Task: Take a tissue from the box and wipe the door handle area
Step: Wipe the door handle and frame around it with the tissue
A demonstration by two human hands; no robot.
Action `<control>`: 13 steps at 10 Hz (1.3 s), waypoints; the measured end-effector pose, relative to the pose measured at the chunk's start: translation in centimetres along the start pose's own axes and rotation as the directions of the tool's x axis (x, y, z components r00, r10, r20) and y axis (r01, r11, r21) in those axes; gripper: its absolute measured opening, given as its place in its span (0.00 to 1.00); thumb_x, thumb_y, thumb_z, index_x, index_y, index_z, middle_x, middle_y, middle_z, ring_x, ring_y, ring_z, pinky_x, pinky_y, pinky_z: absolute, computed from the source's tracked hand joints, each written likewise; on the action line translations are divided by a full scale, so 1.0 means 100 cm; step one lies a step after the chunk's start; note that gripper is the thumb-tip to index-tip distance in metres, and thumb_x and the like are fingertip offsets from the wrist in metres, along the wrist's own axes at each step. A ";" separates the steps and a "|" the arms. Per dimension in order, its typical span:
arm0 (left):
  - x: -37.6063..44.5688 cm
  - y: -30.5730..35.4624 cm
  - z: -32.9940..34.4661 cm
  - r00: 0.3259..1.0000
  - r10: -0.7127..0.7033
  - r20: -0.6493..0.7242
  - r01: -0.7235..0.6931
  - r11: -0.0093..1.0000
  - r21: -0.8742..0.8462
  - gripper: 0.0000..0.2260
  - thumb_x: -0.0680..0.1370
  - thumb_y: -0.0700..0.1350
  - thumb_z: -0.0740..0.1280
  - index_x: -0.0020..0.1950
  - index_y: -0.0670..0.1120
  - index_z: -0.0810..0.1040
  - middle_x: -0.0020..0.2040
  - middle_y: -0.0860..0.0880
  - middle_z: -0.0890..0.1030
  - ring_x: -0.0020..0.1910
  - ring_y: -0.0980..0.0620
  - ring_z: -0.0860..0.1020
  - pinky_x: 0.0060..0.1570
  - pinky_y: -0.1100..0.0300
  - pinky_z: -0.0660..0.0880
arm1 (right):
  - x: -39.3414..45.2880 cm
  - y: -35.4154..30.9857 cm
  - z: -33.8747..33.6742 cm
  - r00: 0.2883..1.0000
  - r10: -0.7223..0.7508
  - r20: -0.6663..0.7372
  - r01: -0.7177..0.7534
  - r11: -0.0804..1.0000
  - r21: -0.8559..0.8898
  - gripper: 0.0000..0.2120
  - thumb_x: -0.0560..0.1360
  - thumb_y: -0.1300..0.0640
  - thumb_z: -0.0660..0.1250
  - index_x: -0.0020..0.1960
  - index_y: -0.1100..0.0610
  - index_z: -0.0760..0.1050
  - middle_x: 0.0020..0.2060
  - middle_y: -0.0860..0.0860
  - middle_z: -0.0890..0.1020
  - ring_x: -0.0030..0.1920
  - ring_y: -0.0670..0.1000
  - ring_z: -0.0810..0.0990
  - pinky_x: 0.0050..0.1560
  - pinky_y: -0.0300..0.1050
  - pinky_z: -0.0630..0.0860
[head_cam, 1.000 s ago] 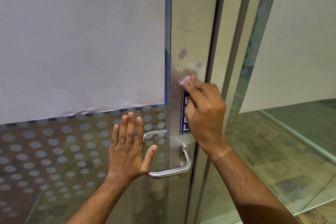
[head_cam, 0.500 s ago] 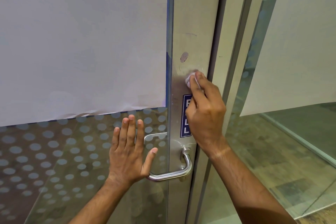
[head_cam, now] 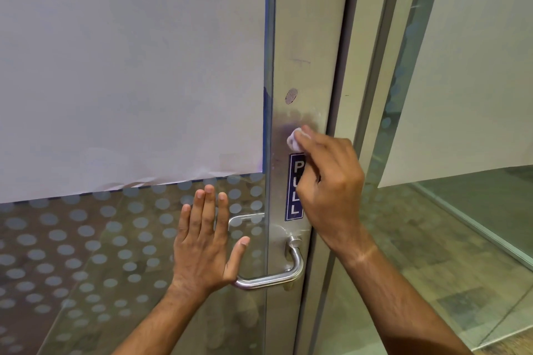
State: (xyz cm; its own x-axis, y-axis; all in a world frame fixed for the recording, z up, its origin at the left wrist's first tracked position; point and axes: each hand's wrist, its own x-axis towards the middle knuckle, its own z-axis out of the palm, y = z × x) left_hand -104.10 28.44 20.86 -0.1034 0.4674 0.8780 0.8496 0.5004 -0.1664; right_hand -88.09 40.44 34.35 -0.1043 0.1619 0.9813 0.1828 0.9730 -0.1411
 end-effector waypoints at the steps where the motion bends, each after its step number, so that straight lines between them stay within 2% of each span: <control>1: 0.000 -0.001 -0.001 1.000 0.001 0.005 -0.001 1.000 0.000 0.41 0.76 0.60 0.58 0.80 0.38 0.49 0.81 0.40 0.43 0.81 0.43 0.44 0.79 0.47 0.41 | 0.019 -0.005 -0.003 0.998 0.048 -0.038 -0.048 0.999 0.016 0.16 0.73 0.74 0.64 0.57 0.64 0.80 0.50 0.55 0.84 0.51 0.53 0.81 0.54 0.44 0.75; 3: 0.000 0.000 -0.001 1.000 -0.002 0.008 0.002 1.000 -0.008 0.41 0.76 0.60 0.59 0.80 0.39 0.48 0.81 0.40 0.44 0.81 0.43 0.44 0.79 0.47 0.41 | 0.048 -0.009 0.003 0.992 0.019 -0.125 -0.027 0.998 -0.057 0.12 0.76 0.71 0.63 0.56 0.65 0.81 0.49 0.58 0.84 0.50 0.56 0.81 0.54 0.40 0.74; 4: -0.001 -0.001 -0.001 1.000 -0.003 0.009 0.003 1.000 -0.005 0.41 0.76 0.60 0.59 0.80 0.38 0.49 0.81 0.40 0.44 0.81 0.42 0.44 0.79 0.47 0.41 | 0.051 -0.011 0.012 0.996 -0.012 -0.089 0.004 0.995 -0.096 0.11 0.76 0.69 0.65 0.57 0.65 0.81 0.49 0.60 0.82 0.49 0.58 0.80 0.51 0.40 0.74; 5: 0.000 0.000 -0.001 1.000 -0.003 0.008 0.003 1.000 -0.011 0.41 0.76 0.61 0.59 0.80 0.39 0.48 0.81 0.40 0.44 0.81 0.42 0.44 0.79 0.47 0.41 | 0.053 -0.010 0.017 0.998 -0.037 -0.044 0.031 0.993 -0.115 0.11 0.75 0.69 0.68 0.57 0.65 0.81 0.48 0.60 0.82 0.49 0.58 0.80 0.47 0.44 0.78; 7: 0.000 0.001 -0.003 1.000 -0.008 0.007 0.008 1.000 -0.024 0.41 0.75 0.60 0.59 0.80 0.39 0.48 0.81 0.40 0.45 0.81 0.43 0.45 0.79 0.47 0.42 | 0.035 0.002 0.007 0.984 -0.141 0.105 0.156 0.976 -0.149 0.14 0.73 0.72 0.68 0.58 0.65 0.80 0.50 0.59 0.83 0.51 0.58 0.80 0.52 0.46 0.79; 8: 0.000 0.000 -0.003 1.000 -0.006 0.005 0.006 1.000 -0.023 0.42 0.75 0.60 0.59 0.80 0.39 0.48 0.81 0.40 0.44 0.81 0.43 0.44 0.79 0.47 0.42 | 0.044 0.001 0.004 0.998 -0.050 0.033 0.053 0.991 -0.124 0.11 0.75 0.69 0.66 0.57 0.65 0.80 0.48 0.58 0.83 0.50 0.56 0.79 0.54 0.38 0.74; 9: 0.001 0.000 -0.003 1.000 -0.006 0.005 0.006 1.000 -0.019 0.42 0.75 0.60 0.59 0.80 0.39 0.48 0.81 0.40 0.44 0.81 0.43 0.44 0.79 0.47 0.41 | 0.061 -0.010 0.014 0.999 -0.023 -0.046 0.018 0.995 -0.102 0.11 0.78 0.63 0.64 0.56 0.64 0.81 0.45 0.58 0.83 0.47 0.55 0.79 0.50 0.35 0.71; 10: 0.000 0.000 -0.002 1.000 -0.003 0.004 0.003 1.000 -0.027 0.42 0.75 0.60 0.59 0.80 0.39 0.48 0.81 0.40 0.44 0.81 0.43 0.44 0.79 0.47 0.42 | 0.053 -0.014 0.020 0.997 -0.080 0.005 0.080 0.989 -0.123 0.11 0.78 0.62 0.64 0.57 0.65 0.81 0.46 0.59 0.83 0.47 0.57 0.80 0.48 0.42 0.76; 11: 0.000 0.000 -0.002 1.000 -0.008 0.006 0.008 1.000 -0.025 0.42 0.75 0.60 0.59 0.80 0.39 0.48 0.81 0.40 0.44 0.81 0.43 0.45 0.79 0.47 0.42 | 0.028 -0.006 0.013 0.986 -0.125 0.108 0.139 0.982 -0.128 0.11 0.76 0.67 0.67 0.57 0.65 0.81 0.49 0.59 0.83 0.50 0.58 0.80 0.50 0.47 0.79; 12: -0.001 0.000 -0.002 1.000 -0.009 0.013 0.010 1.000 -0.015 0.42 0.75 0.60 0.59 0.80 0.39 0.48 0.81 0.40 0.44 0.81 0.43 0.45 0.79 0.47 0.42 | 0.021 -0.004 0.005 0.992 -0.079 0.099 0.089 0.990 -0.106 0.12 0.75 0.67 0.63 0.55 0.65 0.81 0.49 0.60 0.82 0.50 0.58 0.80 0.50 0.46 0.79; 13: -0.001 0.000 -0.002 1.000 -0.006 0.014 0.006 1.000 -0.021 0.42 0.75 0.60 0.59 0.80 0.39 0.48 0.81 0.40 0.44 0.81 0.42 0.45 0.79 0.47 0.42 | 0.038 -0.007 0.010 0.999 0.039 -0.010 -0.039 0.996 -0.082 0.11 0.75 0.69 0.65 0.56 0.65 0.81 0.48 0.60 0.81 0.50 0.57 0.80 0.51 0.38 0.74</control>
State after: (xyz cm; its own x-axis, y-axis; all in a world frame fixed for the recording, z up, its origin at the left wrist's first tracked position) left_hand -103.96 28.21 20.84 -0.1155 0.4747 0.8725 0.8599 0.4875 -0.1515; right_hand -89.61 40.60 38.08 -0.0870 0.1977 0.9764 0.2665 0.9490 -0.1684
